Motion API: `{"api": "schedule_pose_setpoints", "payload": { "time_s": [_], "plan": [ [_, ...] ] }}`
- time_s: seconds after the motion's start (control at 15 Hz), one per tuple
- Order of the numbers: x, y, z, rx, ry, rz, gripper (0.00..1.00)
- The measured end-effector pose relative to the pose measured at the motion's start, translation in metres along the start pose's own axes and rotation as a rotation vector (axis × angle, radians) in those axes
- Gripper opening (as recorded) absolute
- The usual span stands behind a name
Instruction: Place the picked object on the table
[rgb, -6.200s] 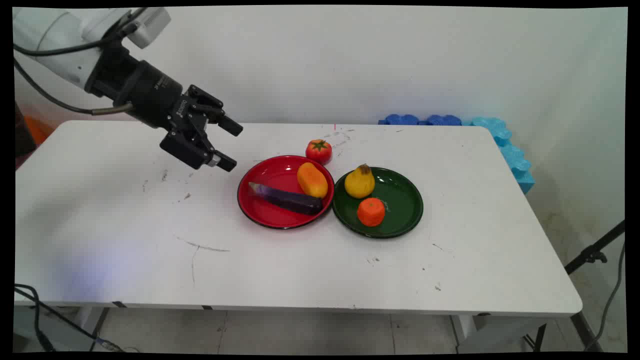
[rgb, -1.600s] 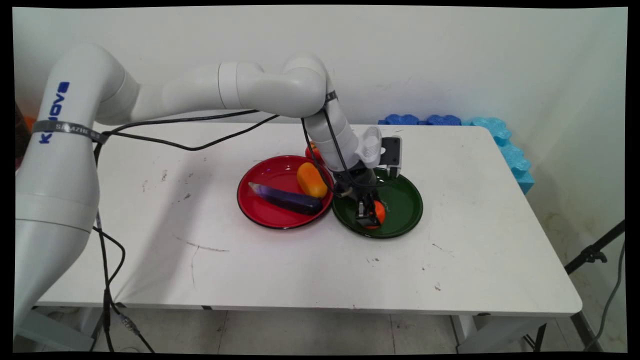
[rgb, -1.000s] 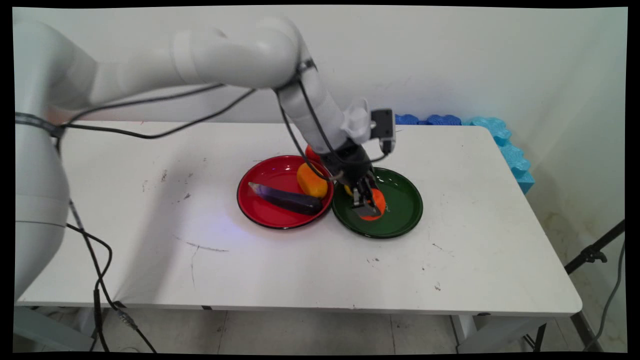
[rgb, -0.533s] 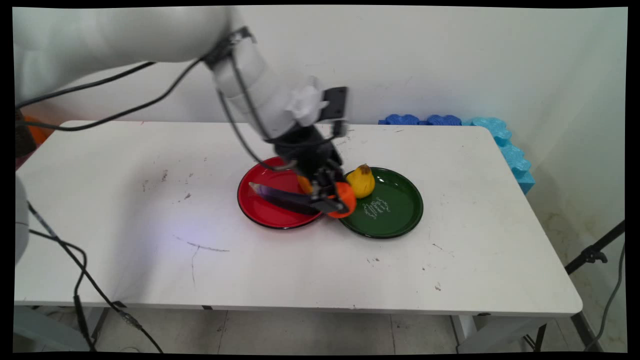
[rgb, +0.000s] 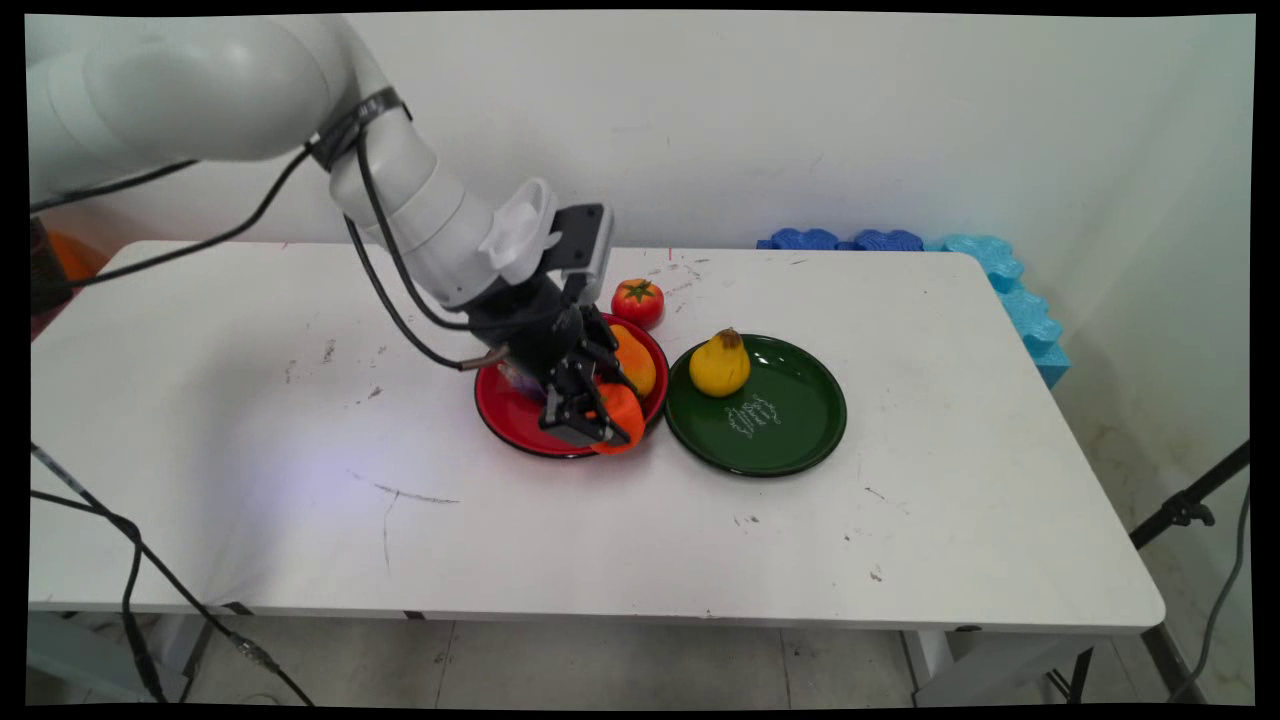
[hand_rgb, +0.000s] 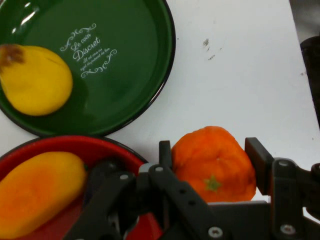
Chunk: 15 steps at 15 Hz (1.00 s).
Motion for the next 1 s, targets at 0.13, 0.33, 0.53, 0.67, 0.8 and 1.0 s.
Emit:
{"api": "schedule_pose_setpoints", "payload": {
  "time_s": [0.13,0.33,0.53,0.67,0.8,1.0],
  "plan": [
    [-0.005,0.000,0.013,-0.002,0.006,-0.008,0.00],
    [-0.006,0.000,0.034,-0.012,0.013,-0.028,0.00],
    [-0.005,-0.001,0.052,-0.024,0.020,-0.042,0.00],
    [-0.004,-0.002,0.062,-0.030,0.024,-0.050,0.00],
    [-0.004,-0.003,0.070,-0.036,0.024,-0.057,0.00],
    [-0.006,-0.004,0.080,-0.041,0.020,-0.067,0.00]
  ]
}}
